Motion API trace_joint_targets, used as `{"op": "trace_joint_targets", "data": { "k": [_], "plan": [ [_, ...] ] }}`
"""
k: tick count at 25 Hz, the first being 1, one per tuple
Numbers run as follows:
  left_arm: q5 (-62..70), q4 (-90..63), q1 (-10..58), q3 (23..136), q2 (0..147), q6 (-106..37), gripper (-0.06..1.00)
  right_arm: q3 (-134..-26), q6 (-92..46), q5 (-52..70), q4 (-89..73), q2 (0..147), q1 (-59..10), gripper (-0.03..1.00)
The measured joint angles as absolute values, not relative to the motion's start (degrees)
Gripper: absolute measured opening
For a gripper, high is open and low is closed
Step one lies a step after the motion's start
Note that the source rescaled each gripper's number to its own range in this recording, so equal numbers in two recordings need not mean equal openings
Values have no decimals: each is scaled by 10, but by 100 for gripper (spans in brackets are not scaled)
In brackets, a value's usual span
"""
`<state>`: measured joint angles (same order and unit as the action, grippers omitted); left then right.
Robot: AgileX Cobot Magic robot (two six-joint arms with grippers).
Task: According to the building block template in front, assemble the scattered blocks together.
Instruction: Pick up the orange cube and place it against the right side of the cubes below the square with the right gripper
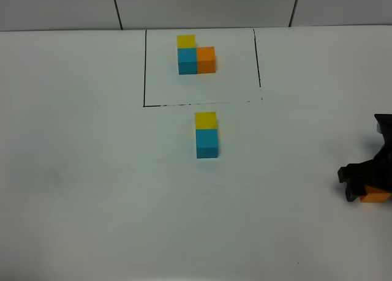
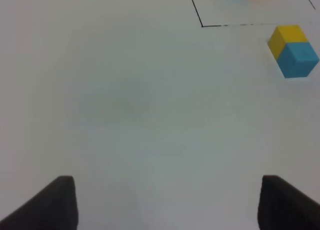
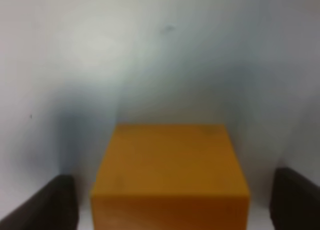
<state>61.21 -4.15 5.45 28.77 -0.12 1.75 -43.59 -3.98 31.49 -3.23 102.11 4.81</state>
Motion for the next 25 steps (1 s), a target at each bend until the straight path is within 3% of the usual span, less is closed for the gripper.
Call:
{"op": "trace_joint_targets", "data": {
  "k": [4, 10, 19, 25],
  "plan": [
    [612, -42, 55, 288, -1, 17, 59, -436, -30, 309, -31, 1021, 48, 29],
    [612, -42, 55, 288, -1, 17, 59, -500, -78, 386, -27, 1022, 37, 31],
    [612, -42, 55, 288, -1, 17, 59, -640, -377, 473, -4, 1051, -149, 31],
    [612, -42, 55, 288, -1, 17, 59, -777, -498, 560, 15, 1150, -215, 31]
  ]
}}
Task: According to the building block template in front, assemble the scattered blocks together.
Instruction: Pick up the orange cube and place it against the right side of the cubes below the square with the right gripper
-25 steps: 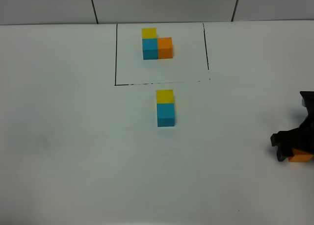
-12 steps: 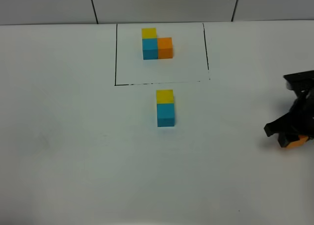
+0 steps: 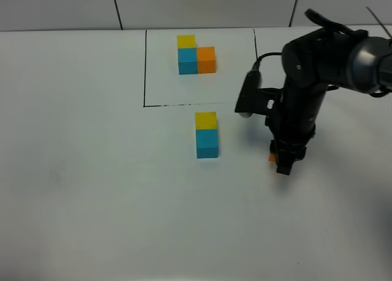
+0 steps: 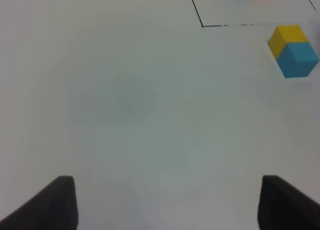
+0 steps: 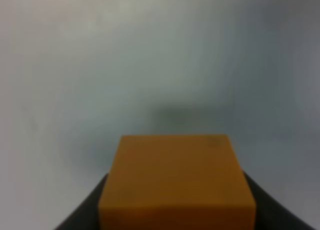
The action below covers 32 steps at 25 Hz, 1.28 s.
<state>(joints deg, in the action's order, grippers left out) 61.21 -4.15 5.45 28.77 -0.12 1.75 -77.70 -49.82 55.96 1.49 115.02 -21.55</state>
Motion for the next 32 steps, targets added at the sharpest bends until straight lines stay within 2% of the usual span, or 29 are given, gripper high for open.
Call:
{"op": "trace_joint_targets", "data": {
  "k": [11, 22, 32],
  "plan": [
    [612, -42, 55, 288, -1, 17, 59, -902, -595, 575, 25, 1239, -268, 31],
    [612, -42, 55, 288, -1, 17, 59, -915, -625, 546, 28, 1258, -268, 31],
    [612, -42, 55, 288, -1, 17, 59, -915, -624, 509, -30, 1273, -268, 31]
  ]
}}
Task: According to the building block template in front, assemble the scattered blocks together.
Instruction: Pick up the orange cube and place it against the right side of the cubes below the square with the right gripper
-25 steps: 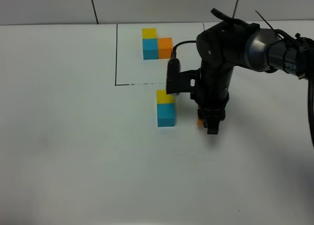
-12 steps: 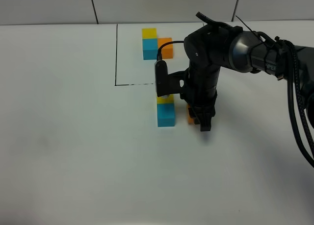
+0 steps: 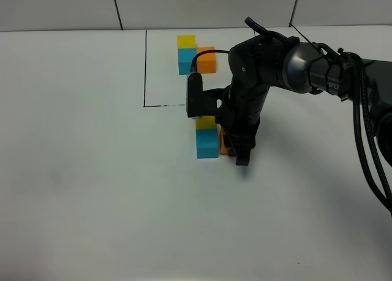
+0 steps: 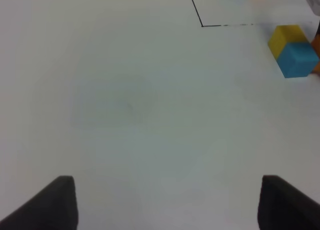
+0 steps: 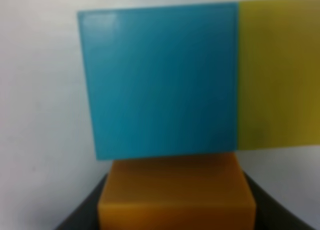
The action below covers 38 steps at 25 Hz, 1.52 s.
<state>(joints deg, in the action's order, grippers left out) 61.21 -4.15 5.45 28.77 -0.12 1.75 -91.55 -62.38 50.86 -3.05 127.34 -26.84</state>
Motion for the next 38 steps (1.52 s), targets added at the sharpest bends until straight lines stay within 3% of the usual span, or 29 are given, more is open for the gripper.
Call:
{"op": "trace_joint_targets", "data": {
  "k": [38],
  "plan": [
    [612, -42, 55, 288, -1, 19, 59, -921, -641, 503, -46, 1292, -272, 31]
  ]
}}
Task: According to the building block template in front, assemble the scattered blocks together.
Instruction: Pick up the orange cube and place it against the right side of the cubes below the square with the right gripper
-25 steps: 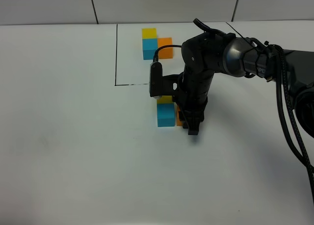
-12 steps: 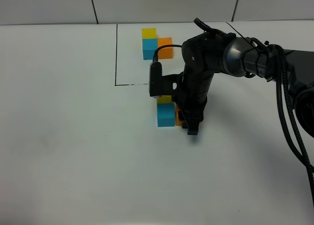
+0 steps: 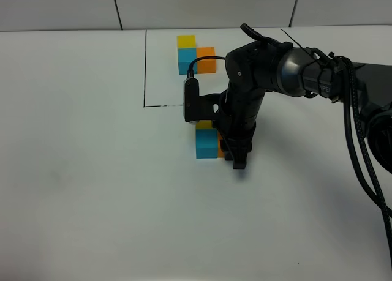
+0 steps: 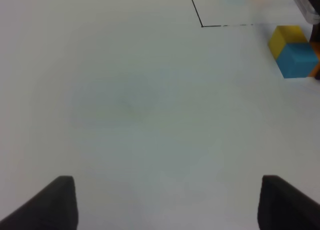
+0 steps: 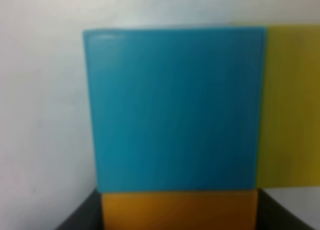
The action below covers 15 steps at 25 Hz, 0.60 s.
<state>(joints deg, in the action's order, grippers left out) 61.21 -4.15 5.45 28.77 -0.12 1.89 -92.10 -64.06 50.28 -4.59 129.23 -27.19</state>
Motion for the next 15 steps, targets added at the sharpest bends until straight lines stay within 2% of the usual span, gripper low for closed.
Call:
{"op": "trace_joint_targets", "data": {
  "k": [15],
  "plan": [
    [612, -42, 55, 288, -1, 19, 59, -921, -641, 503, -46, 1292, -272, 31]
  ]
}}
